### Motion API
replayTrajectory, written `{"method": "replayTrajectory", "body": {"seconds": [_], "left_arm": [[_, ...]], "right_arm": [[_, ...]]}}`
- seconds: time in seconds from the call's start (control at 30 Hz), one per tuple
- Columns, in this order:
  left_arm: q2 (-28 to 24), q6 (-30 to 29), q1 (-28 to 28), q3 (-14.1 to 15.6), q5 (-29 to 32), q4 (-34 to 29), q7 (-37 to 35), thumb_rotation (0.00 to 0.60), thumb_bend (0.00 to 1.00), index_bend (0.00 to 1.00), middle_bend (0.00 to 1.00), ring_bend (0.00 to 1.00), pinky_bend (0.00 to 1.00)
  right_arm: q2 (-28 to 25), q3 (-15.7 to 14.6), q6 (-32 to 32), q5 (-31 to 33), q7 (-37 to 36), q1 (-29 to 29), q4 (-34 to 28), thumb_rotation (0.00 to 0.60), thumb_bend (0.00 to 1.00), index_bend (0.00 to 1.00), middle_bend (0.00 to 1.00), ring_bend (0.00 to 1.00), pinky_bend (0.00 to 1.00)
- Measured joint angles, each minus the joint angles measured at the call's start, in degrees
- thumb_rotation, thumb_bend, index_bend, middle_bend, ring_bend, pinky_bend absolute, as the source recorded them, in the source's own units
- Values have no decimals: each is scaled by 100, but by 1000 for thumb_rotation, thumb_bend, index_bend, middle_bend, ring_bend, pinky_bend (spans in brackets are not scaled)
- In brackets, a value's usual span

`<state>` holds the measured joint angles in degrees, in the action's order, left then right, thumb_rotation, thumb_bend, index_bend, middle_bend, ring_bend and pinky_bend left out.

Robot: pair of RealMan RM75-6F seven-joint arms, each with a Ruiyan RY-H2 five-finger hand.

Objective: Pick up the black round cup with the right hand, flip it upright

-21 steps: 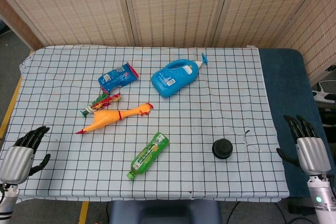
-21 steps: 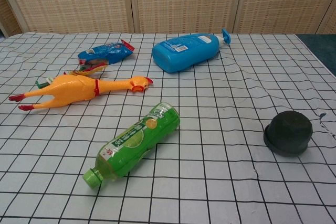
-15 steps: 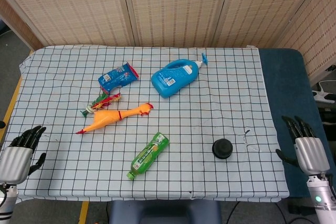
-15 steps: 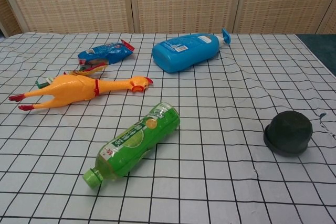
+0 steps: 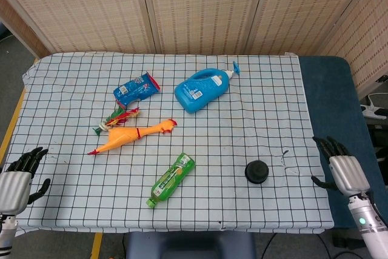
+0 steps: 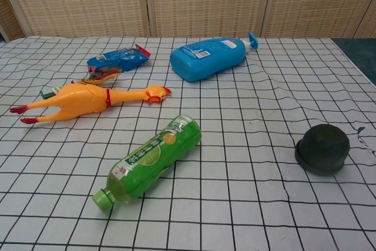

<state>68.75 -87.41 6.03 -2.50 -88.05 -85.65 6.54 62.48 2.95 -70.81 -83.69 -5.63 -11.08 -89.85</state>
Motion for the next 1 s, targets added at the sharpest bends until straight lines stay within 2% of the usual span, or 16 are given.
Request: {"method": "replayTrajectory", "body": {"seconds": [0.1,0.3,0.5,0.77,1.0], "left_arm": [[-33,23,-7,10,21,-71,30,600,357,159,124,175,325],[-88,105,-15,-71,272,-146,-85,600,357,160,124,175,325],[-153,10,-54,-73,196,-185,-219,600,357,161,124,176,324],[-173,45,-69,-123,323,-133,-393,600,357,163,124,175,324],[-176,62,-61,-118,306,-133,-366,600,356,163,124,175,324]], "right_arm": [[27,-26,211,-69,-366,-136,155,600,61,0,87,0,17],[296,-138,850,-311,-1085,-539,809,600,61,0,87,0,0],[655,-158,1442,-317,-1468,-992,1118,600,61,0,87,0,0],[797,-247,1739,-425,-1587,-1263,1125,600,60,0,87,0,0],[925,-313,2272,-343,-1496,-1586,1100,600,60,0,87,0,0]]}}
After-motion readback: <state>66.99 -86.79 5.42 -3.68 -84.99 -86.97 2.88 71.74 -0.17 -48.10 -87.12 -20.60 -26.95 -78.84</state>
